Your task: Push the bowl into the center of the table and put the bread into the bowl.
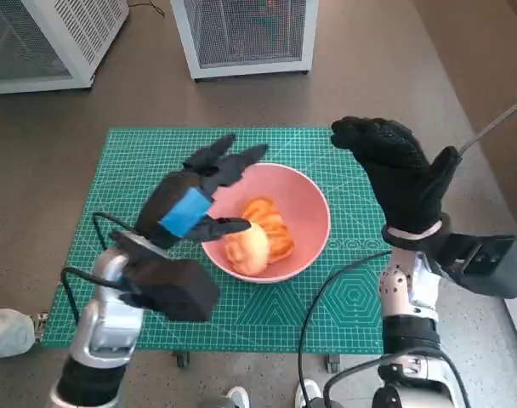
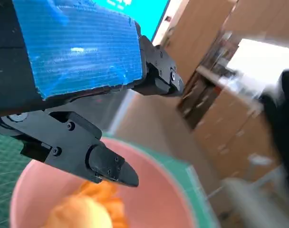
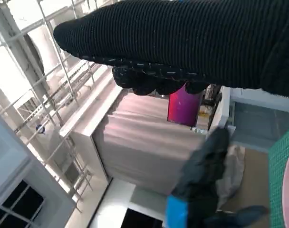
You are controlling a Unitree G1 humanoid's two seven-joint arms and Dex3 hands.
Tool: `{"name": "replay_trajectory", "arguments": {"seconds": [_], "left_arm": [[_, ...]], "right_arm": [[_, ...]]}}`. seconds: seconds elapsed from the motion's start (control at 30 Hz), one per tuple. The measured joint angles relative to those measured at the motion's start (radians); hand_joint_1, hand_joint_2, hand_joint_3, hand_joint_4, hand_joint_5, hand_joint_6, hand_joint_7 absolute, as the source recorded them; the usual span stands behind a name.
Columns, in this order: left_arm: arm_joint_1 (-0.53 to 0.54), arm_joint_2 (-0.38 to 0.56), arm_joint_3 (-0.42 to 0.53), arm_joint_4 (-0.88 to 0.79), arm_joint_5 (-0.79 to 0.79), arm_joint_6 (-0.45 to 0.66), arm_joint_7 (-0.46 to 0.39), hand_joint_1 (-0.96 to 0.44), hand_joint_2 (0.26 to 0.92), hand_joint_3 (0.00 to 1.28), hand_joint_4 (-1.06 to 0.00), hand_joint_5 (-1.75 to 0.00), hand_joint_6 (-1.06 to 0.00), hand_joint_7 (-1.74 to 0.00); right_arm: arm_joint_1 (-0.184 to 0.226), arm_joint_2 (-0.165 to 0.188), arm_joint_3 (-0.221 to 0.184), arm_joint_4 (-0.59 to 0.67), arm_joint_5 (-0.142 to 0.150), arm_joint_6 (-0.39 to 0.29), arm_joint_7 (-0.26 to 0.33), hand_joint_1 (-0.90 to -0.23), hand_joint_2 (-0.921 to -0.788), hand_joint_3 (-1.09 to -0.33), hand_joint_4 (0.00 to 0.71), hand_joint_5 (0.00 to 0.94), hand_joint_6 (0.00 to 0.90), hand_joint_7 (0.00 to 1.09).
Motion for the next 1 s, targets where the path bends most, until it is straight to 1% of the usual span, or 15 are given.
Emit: {"name": "replay_trajectory", "arguments": {"seconds": [0.13, 0.17, 0.23, 0.33, 0.5, 0.63, 0.73, 1.0], "left_arm": [[0.001, 0.001, 0.012, -0.003, -0.013, -0.013, 0.007, -0.37, 0.911, 0.01, -0.13, 0.0, -0.34, 0.0], [0.002, 0.001, 0.015, -0.003, -0.021, -0.018, 0.007, -0.38, 0.913, 0.04, -0.14, -0.01, -0.34, 0.0], [0.011, -0.004, 0.043, 0.005, -0.096, -0.055, 0.005, -0.43, 0.918, 0.13, -0.18, -0.02, -0.34, 0.0], [0.015, -0.017, 0.103, 0.016, -0.227, -0.115, 0.0, -0.46, 0.92, 0.19, -0.21, -0.03, -0.34, 0.0], [0.015, -0.046, 0.193, 0.021, -0.419, -0.178, -0.003, -0.51, 0.921, 0.23, -0.23, -0.04, -0.34, 0.0], [0.014, -0.058, 0.235, 0.024, -0.516, -0.191, -0.004, -0.52, 0.921, 0.24, -0.23, -0.04, -0.34, 0.0], [0.013, -0.064, 0.25, 0.028, -0.556, -0.192, -0.005, -0.52, 0.921, 0.24, -0.23, -0.03, -0.35, -0.01], [0.0, -0.058, 0.267, 0.029, -0.597, -0.186, -0.007, -0.54, 0.921, 0.24, -0.23, -0.03, -0.37, -0.02]], "right_arm": [[0.0, 0.0, 0.0, 0.0, -0.006, -0.002, -0.003, -0.485, -0.921, -0.398, 0.423, 0.002, 0.674, 0.01], [0.0, 0.0, 0.0, 0.0, -0.008, -0.002, -0.004, -0.485, -0.921, -0.398, 0.423, 0.001, 0.672, 0.01], [-0.006, 0.002, 0.001, 0.003, -0.016, -0.005, -0.015, -0.488, -0.921, -0.397, 0.419, 0.0, 0.667, 0.01], [-0.02, 0.002, -0.001, 0.009, -0.03, -0.015, -0.035, -0.492, -0.921, -0.395, 0.41, 0.0, 0.665, 0.01], [-0.054, -0.003, -0.006, 0.024, -0.045, -0.038, -0.084, -0.492, -0.921, -0.394, 0.399, 0.0, 0.653, 0.0], [-0.085, -0.003, -0.006, 0.036, -0.07, -0.056, -0.116, -0.482, -0.921, -0.395, 0.39, 0.0, 0.636, 0.0], [-0.11, -0.004, -0.006, 0.05, -0.075, -0.064, -0.13, -0.475, -0.921, -0.398, 0.382, 0.0, 0.626, 0.0], [-0.164, -0.006, -0.005, 0.07, -0.078, -0.073, -0.156, -0.469, -0.921, -0.408, 0.364, 0.0, 0.611, 0.0]]}}
